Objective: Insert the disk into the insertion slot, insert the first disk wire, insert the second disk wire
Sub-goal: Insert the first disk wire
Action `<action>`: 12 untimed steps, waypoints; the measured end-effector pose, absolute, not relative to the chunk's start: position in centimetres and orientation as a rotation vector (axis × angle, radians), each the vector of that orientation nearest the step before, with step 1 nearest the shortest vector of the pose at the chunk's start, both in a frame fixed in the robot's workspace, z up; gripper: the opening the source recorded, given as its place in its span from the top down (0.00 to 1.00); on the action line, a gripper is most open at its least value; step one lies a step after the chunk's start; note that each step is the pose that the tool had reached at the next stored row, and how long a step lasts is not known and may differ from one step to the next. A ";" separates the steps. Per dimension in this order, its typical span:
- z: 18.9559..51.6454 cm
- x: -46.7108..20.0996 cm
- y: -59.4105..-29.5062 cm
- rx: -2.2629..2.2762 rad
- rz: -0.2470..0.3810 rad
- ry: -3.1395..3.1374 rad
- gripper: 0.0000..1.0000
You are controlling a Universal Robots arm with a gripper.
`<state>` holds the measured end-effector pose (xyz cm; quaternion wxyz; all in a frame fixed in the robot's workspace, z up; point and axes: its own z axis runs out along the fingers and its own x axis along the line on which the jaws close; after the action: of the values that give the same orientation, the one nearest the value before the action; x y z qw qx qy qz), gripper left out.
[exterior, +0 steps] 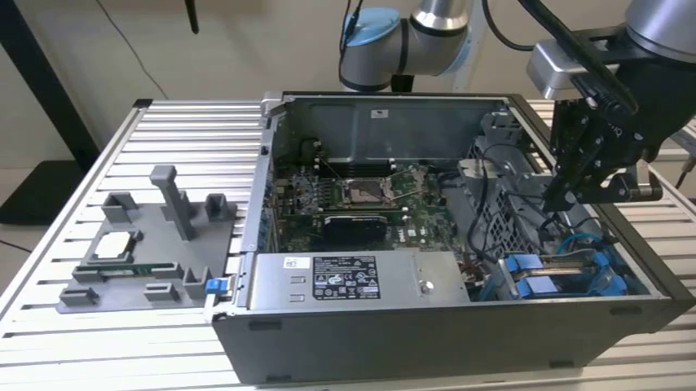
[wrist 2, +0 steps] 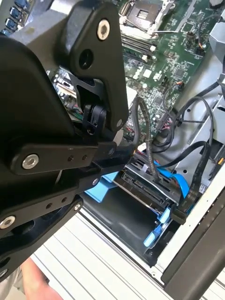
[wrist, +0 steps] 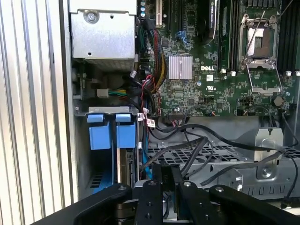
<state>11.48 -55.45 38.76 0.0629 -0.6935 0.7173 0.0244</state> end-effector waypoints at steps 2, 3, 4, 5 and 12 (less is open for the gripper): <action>38.8 11.5 -55.5 -2.096 0.074 2.167 1.00; 38.8 11.5 -55.5 -2.096 0.073 2.168 1.00; 38.7 11.5 -55.5 -2.098 0.074 2.170 1.00; 38.7 11.5 -55.5 -2.103 0.075 2.176 1.00; 38.7 12.4 -55.5 -2.138 0.090 2.216 1.00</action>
<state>12.43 -55.46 38.66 0.0306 -0.6937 0.7190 0.0291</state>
